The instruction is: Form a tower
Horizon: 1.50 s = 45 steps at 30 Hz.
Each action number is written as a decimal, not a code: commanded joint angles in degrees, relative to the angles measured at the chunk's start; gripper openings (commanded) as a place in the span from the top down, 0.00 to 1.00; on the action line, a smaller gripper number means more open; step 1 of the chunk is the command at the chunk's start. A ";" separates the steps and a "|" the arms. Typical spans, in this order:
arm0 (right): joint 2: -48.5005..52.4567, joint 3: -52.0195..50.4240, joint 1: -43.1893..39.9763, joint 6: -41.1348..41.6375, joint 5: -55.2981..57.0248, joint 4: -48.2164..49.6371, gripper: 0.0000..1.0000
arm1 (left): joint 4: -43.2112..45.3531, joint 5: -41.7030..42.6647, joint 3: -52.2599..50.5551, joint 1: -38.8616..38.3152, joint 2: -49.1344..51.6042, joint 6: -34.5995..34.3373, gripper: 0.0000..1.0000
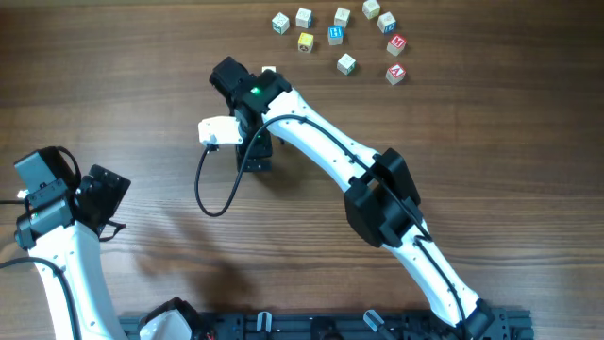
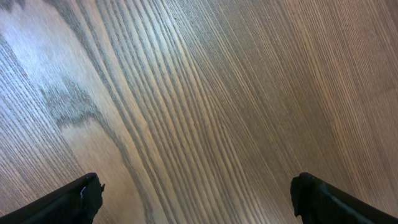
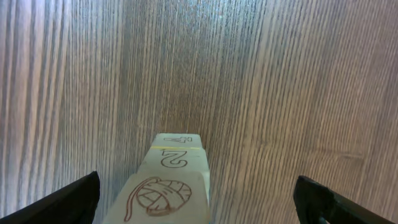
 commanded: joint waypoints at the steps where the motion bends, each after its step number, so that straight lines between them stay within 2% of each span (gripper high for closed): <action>1: 1.90 0.09 -0.09 1.44 0.11 0.72 0.00 | 0.13 0.28 0.15 0.33 -0.37 -0.55 0.00; 20: 4.04 0.07 -0.13 3.13 0.11 1.11 0.00 | 0.15 0.28 0.15 0.33 -0.37 -0.55 0.00; 32: 4.04 0.07 -0.13 3.23 -0.70 0.68 0.12 | 0.15 0.28 0.15 0.33 -0.37 -0.55 0.00; 45: 4.24 0.07 -0.13 3.21 -1.20 0.46 0.19 | 0.13 0.28 0.15 0.33 -0.37 -0.55 0.00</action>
